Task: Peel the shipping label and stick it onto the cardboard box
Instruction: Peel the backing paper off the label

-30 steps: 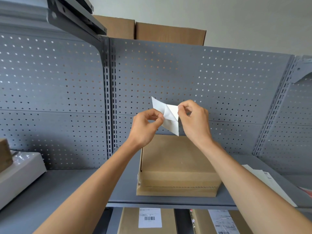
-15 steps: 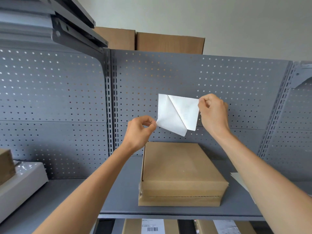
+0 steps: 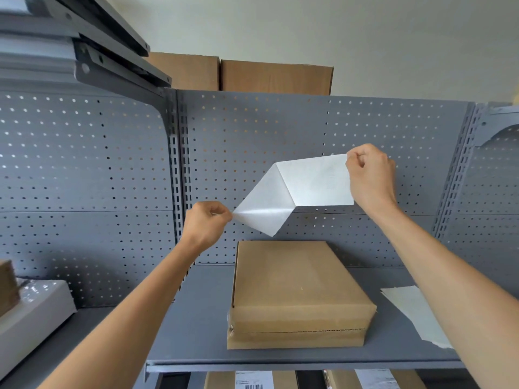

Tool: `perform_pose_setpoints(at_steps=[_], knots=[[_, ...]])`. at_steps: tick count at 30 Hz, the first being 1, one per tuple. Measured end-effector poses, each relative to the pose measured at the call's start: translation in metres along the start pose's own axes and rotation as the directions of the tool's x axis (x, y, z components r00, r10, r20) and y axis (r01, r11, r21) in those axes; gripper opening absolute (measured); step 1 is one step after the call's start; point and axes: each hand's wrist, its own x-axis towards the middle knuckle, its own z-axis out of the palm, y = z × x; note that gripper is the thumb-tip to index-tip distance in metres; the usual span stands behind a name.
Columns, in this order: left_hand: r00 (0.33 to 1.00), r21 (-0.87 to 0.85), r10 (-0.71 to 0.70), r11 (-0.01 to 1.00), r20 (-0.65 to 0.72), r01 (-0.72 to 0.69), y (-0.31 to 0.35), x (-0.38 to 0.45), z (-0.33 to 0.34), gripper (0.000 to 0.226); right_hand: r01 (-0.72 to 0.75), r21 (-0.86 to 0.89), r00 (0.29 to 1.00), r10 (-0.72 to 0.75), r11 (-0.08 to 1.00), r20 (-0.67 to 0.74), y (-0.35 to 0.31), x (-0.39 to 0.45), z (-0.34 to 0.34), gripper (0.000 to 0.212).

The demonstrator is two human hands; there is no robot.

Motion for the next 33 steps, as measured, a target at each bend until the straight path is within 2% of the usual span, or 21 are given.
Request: perform_pose_setpoints(at_steps=[10,19,26,33], knots=[[0.996,0.009,-0.087,0.996,0.007,0.087,-0.004,0.0,-0.01,0.015,-0.098,0.011,0.992,0.098,0.995,-0.082,0.02,0.015,-0.026,0.019],[0.992,0.062,-0.108,0.992,-0.069,0.113,-0.014,0.002,-0.04,0.013,-0.133,0.112,0.982,0.146,0.985,-0.118,0.021,0.014,-0.039,0.024],[0.982,0.204,-0.064,0.974,-0.179,0.1,-0.029,-0.011,-0.056,0.013,-0.124,0.192,0.991,0.131,0.973,-0.025,-0.002,-0.004,-0.017,0.025],[0.995,0.367,-0.077,0.926,-0.063,0.094,-0.053,-0.032,-0.039,0.022,-0.04,0.237,0.997,0.023,0.971,0.072,-0.018,-0.022,0.006,0.018]])
